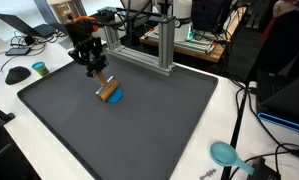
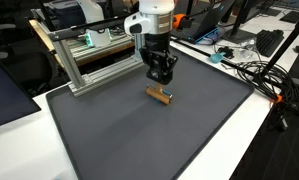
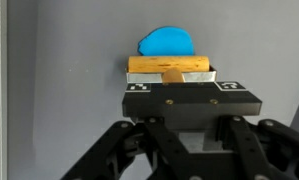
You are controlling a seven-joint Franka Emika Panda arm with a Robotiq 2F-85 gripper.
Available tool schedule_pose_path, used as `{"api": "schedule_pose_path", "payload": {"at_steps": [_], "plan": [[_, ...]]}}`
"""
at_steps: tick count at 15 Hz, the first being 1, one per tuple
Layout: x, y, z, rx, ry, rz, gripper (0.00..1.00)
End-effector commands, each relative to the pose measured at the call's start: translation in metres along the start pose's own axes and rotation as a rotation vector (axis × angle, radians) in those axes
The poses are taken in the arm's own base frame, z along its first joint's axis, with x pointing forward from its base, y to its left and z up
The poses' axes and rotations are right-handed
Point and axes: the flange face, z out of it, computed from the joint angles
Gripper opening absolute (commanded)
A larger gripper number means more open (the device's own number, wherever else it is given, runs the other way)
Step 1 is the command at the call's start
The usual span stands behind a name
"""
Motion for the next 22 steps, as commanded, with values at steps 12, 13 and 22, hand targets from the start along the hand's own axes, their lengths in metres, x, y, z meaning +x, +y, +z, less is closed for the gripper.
{"api": "schedule_pose_path", "payload": {"at_steps": [12, 13, 22], "plan": [[-0.043, -0.012, 0.038, 0.0, -0.037, -0.313, 0.22], [-0.045, -0.012, 0.039, -0.004, -0.048, -0.331, 0.22], [-0.07, -0.012, 0.053, -0.069, -0.142, -0.486, 0.22]]}}
